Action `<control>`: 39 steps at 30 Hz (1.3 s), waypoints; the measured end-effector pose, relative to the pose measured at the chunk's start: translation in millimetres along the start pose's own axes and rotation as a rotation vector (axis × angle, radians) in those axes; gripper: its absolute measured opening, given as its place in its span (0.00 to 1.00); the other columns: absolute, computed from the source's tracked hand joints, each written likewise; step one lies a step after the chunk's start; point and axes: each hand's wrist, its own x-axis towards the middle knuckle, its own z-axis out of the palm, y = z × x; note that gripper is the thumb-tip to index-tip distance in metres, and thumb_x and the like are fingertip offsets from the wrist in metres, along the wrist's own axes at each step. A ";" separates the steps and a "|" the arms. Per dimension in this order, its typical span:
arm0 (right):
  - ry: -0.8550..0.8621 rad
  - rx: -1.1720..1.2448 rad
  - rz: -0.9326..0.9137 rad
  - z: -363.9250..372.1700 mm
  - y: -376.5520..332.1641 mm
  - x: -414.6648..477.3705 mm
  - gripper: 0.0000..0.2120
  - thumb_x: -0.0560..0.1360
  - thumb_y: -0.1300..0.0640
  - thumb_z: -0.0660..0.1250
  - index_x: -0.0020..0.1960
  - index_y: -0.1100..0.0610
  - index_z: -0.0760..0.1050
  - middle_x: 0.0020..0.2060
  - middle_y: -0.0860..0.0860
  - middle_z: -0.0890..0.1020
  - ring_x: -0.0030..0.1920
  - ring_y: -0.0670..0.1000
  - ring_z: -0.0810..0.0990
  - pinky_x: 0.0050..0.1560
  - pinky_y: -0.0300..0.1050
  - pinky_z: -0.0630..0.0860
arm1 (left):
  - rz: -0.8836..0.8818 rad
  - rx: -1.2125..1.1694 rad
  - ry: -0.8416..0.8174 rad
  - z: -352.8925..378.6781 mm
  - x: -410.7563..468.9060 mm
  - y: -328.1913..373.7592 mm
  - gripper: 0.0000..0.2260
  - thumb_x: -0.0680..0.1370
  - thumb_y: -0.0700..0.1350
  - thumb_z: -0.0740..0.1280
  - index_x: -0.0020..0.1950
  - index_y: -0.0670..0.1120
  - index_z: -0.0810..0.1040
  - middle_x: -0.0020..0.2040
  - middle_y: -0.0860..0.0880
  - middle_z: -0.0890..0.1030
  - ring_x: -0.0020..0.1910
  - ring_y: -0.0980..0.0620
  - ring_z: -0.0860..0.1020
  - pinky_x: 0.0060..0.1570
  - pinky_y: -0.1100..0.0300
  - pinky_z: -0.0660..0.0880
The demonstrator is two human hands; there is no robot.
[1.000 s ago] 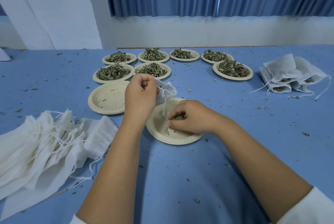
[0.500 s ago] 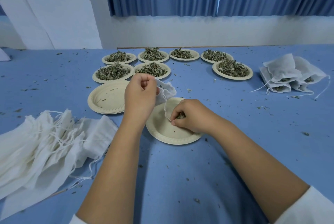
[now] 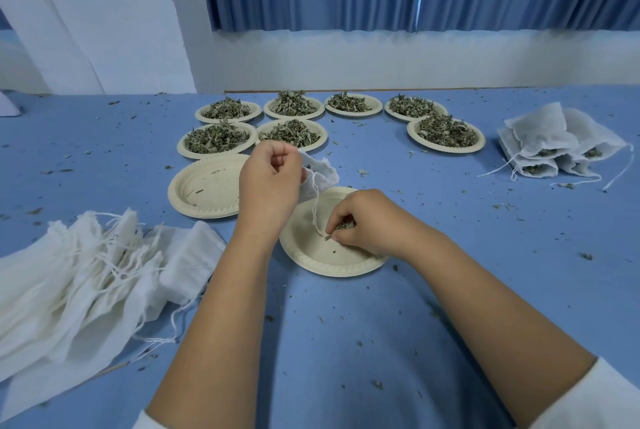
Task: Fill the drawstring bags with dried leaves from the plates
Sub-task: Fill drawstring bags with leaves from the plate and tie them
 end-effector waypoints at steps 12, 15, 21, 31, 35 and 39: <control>0.366 0.655 0.113 -29.5 4.0 -0.5 0.09 0.69 0.63 0.77 0.46 0.55 0.81 0.40 0.52 0.83 0.38 0.46 0.81 0.45 0.37 0.79 | -0.007 0.061 -0.065 -0.3 -3.0 3.3 0.06 0.78 0.40 0.64 0.43 0.48 0.78 0.34 0.52 0.81 0.33 0.61 0.79 0.36 0.65 0.79; 0.477 0.827 0.096 -31.7 -0.8 -1.7 0.10 0.69 0.63 0.77 0.48 0.58 0.80 0.41 0.53 0.84 0.37 0.45 0.82 0.43 0.33 0.78 | -0.029 0.100 -0.129 1.0 -4.1 4.4 0.05 0.77 0.39 0.65 0.45 0.45 0.80 0.35 0.49 0.82 0.33 0.59 0.79 0.46 0.52 0.82; 0.565 0.920 -0.023 -18.7 -15.7 -2.0 0.12 0.68 0.65 0.77 0.43 0.54 0.76 0.38 0.50 0.83 0.40 0.45 0.82 0.46 0.39 0.80 | -0.015 0.100 -0.163 4.3 -7.8 6.0 0.04 0.76 0.40 0.67 0.44 0.46 0.81 0.34 0.50 0.82 0.37 0.52 0.82 0.48 0.44 0.82; 0.575 0.894 -0.012 -4.3 -16.5 3.9 0.09 0.67 0.63 0.78 0.43 0.54 0.81 0.41 0.51 0.85 0.44 0.50 0.84 0.49 0.42 0.81 | -0.007 0.055 -0.096 3.5 -6.4 4.2 0.06 0.76 0.39 0.66 0.42 0.48 0.80 0.31 0.55 0.82 0.35 0.58 0.81 0.45 0.53 0.81; 0.597 0.792 0.041 -2.7 -13.3 5.8 0.08 0.68 0.62 0.77 0.42 0.51 0.82 0.44 0.49 0.84 0.40 0.46 0.83 0.47 0.38 0.79 | -0.029 0.078 -0.173 4.9 -7.0 3.8 0.06 0.75 0.39 0.66 0.42 0.46 0.81 0.30 0.53 0.82 0.36 0.55 0.81 0.48 0.48 0.82; 0.613 0.643 -0.007 -1.5 -14.6 5.8 0.08 0.68 0.62 0.77 0.44 0.52 0.82 0.42 0.48 0.82 0.39 0.44 0.80 0.46 0.35 0.76 | -0.018 0.068 -0.146 6.3 -7.0 3.1 0.06 0.76 0.38 0.65 0.42 0.46 0.80 0.30 0.54 0.81 0.32 0.58 0.80 0.40 0.59 0.81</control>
